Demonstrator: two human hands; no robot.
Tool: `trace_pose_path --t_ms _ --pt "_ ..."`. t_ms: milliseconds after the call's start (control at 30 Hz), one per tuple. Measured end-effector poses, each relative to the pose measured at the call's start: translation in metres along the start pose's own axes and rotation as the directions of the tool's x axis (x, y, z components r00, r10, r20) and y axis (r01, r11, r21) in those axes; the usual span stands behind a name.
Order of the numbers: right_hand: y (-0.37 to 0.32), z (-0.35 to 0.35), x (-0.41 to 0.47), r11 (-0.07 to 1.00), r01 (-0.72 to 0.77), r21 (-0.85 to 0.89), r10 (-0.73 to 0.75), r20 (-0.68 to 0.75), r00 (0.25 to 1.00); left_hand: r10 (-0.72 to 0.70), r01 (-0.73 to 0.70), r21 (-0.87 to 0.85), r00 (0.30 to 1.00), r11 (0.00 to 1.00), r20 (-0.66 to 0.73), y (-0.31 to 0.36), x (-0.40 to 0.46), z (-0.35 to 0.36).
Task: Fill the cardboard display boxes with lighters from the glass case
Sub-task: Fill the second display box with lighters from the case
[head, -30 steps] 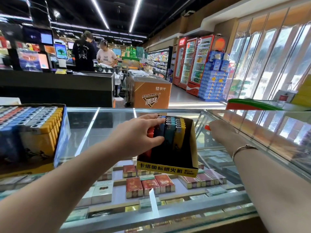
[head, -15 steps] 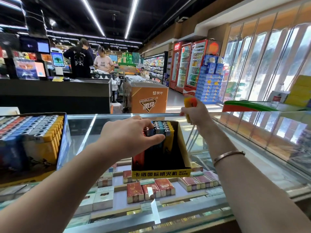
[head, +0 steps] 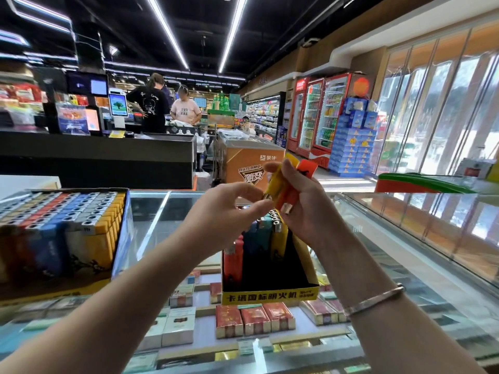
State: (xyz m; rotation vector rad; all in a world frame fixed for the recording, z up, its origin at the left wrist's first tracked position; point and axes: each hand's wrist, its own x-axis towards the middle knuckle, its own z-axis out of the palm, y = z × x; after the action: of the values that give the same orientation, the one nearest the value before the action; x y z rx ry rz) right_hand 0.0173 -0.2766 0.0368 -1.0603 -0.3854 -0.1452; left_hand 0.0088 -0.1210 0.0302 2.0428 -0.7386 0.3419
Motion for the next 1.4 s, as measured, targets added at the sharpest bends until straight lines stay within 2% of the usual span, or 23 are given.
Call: trace_pose_path --t_ms 133,233,400,533,600,700,800,867,900,967,1033,1133,1267,1400 --pt "0.005 0.002 -0.001 0.997 0.021 -0.078 -0.012 0.118 0.993 0.050 -0.061 -0.209 0.997 0.976 -0.056 0.000 0.001 -0.001" --pt "0.005 0.000 -0.001 0.996 0.026 -0.085 -0.017 0.106 0.994 0.040 -0.054 -0.314 0.998 0.948 -0.053 0.000 0.000 -0.001" --pt "0.000 -0.010 0.000 0.987 0.038 -0.157 -0.030 0.052 0.998 0.125 -0.105 -0.270 0.990 0.957 0.059 0.005 -0.002 -0.002" --pt "-0.004 -0.015 -0.002 0.984 0.029 -0.178 -0.018 0.059 0.998 0.163 -0.139 -0.285 0.985 0.948 0.063 0.006 -0.004 0.000" --pt "-0.005 -0.018 -0.001 0.981 0.034 -0.190 -0.036 -0.005 0.999 0.170 -0.155 -0.275 0.985 0.949 0.034 0.005 -0.003 -0.002" --pt "-0.008 -0.027 0.002 0.947 0.045 -0.317 -0.121 -0.223 0.967 0.149 -0.135 -0.256 0.988 0.957 0.036 0.005 -0.002 -0.005" --pt "-0.008 -0.035 0.004 0.895 0.008 -0.447 -0.179 -0.343 0.922 0.153 -0.092 -0.288 0.969 0.953 0.195 0.008 -0.004 -0.005" --pt "-0.005 -0.039 0.005 0.883 -0.028 -0.469 -0.171 -0.375 0.911 0.126 -0.065 -0.234 0.958 0.970 0.256 0.007 -0.004 -0.004" --pt "-0.003 -0.041 0.006 0.877 -0.045 -0.479 -0.163 -0.385 0.908 0.110 -0.063 -0.194 0.964 0.979 0.241 0.007 -0.004 -0.003" --pt "0.001 -0.043 0.007 0.855 -0.074 -0.513 -0.158 -0.394 0.905 0.111 -0.103 -0.062 0.983 0.993 0.148 0.006 -0.004 -0.001" --pt "0.004 -0.044 0.009 0.831 -0.093 -0.548 -0.162 -0.399 0.903 0.142 -0.151 0.151 0.988 0.977 0.065 0.004 -0.002 0.002" --pt "0.009 -0.044 0.010 0.808 -0.107 -0.580 -0.170 -0.402 0.900 0.150 -0.155 0.363 0.988 0.919 0.041 0.004 0.004 0.005" --pt "0.009 -0.043 0.010 0.802 -0.114 -0.587 -0.169 -0.406 0.898 0.115 -0.157 0.454 0.986 0.877 0.119 0.003 0.014 0.008" --pt "0.009 -0.042 0.010 0.779 -0.114 -0.617 -0.183 -0.397 0.899 0.124 -0.164 0.511 0.986 0.844 0.112 0.005 0.020 0.009"
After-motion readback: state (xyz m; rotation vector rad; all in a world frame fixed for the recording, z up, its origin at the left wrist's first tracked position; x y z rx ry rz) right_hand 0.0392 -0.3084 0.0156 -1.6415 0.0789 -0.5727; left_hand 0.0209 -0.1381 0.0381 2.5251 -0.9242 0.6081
